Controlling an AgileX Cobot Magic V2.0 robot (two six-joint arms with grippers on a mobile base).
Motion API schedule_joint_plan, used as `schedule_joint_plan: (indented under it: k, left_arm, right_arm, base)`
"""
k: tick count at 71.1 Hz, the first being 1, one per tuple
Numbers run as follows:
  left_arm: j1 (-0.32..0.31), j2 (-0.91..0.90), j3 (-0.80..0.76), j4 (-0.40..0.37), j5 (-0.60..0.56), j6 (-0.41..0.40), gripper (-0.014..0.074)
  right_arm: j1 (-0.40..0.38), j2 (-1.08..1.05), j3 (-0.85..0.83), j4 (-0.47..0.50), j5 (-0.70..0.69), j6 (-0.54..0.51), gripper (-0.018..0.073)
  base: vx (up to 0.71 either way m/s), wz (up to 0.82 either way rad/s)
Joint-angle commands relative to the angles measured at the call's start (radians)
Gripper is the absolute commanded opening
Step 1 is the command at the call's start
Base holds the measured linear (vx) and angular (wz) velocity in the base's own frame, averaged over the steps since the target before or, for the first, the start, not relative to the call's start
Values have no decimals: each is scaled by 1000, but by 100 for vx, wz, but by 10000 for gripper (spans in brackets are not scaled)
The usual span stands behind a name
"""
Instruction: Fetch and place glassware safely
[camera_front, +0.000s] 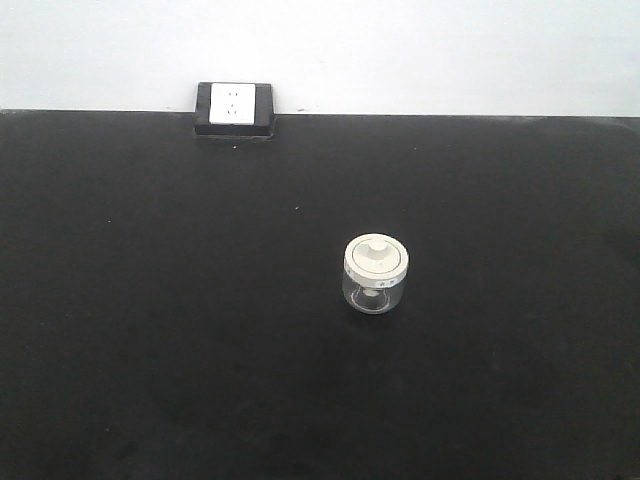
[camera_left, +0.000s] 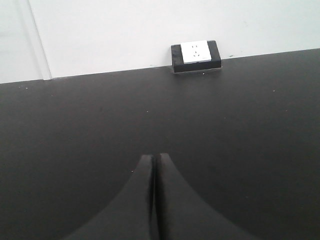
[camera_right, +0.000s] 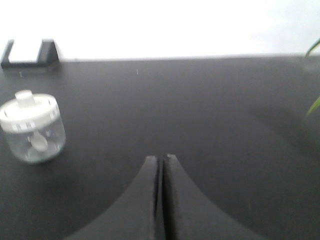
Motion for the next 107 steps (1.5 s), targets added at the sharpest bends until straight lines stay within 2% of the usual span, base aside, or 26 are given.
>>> schedule_joint_plan:
  k: [1,12,107]
  left_arm:
    - [-3,-12,22,-8,-66,-8,-7]
    - [-3,-12,22,-8,-66,-8,-7]
    - [-3,-12,22,-8,-64,-8,-7]
  right_arm:
    - [-5,-65,19,-3,-50,-8,-3]
    - [-5,-169,19,-3,8,-13,-3]
    - [-4,-165,19,-3,19,-19,-3]
  base:
    - [0,0]
    - [0,0]
    - [0,0]
